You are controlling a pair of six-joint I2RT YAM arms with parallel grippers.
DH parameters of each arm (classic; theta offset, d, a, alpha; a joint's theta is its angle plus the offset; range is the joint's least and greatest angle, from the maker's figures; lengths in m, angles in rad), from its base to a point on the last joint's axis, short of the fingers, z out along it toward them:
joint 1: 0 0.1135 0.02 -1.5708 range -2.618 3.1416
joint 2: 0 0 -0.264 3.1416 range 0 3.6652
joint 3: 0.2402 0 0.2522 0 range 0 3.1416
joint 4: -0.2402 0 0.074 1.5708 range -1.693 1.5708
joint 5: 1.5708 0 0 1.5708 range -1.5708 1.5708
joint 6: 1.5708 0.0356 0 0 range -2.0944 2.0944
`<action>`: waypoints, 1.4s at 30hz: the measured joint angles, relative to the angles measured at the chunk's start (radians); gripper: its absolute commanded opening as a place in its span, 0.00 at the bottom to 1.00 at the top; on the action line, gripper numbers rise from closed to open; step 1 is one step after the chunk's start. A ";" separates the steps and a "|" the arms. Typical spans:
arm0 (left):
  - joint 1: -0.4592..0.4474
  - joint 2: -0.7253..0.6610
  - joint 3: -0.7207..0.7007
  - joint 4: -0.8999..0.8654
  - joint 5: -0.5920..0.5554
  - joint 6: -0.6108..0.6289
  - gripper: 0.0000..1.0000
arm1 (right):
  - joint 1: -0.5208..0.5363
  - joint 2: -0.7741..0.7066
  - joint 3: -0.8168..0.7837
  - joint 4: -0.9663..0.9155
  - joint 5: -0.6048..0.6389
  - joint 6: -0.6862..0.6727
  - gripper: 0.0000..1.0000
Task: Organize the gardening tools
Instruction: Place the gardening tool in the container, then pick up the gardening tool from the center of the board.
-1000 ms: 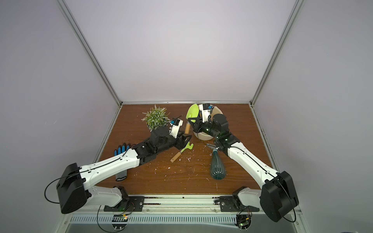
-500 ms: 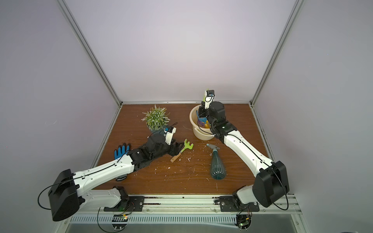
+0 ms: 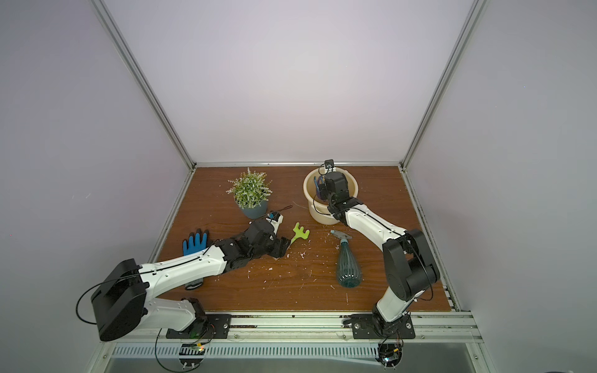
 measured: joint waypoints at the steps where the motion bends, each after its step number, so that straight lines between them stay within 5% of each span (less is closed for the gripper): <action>1: 0.000 0.011 0.000 0.002 0.001 0.000 0.68 | 0.000 0.003 0.000 0.002 0.003 -0.001 0.14; 4: 0.000 0.052 0.000 0.009 0.006 0.000 0.68 | 0.000 0.006 0.000 0.002 0.006 -0.004 0.29; 8: 0.000 0.109 0.000 0.022 0.018 0.000 0.67 | -0.001 0.003 0.006 -0.003 0.010 -0.007 0.38; 20: 0.000 0.203 0.002 0.032 0.052 0.008 0.62 | -0.001 -0.217 0.001 -0.065 -0.040 0.039 0.39; 42: 0.000 0.281 0.043 0.016 0.007 0.037 0.46 | -0.001 -0.626 -0.342 -0.196 -0.198 0.220 0.39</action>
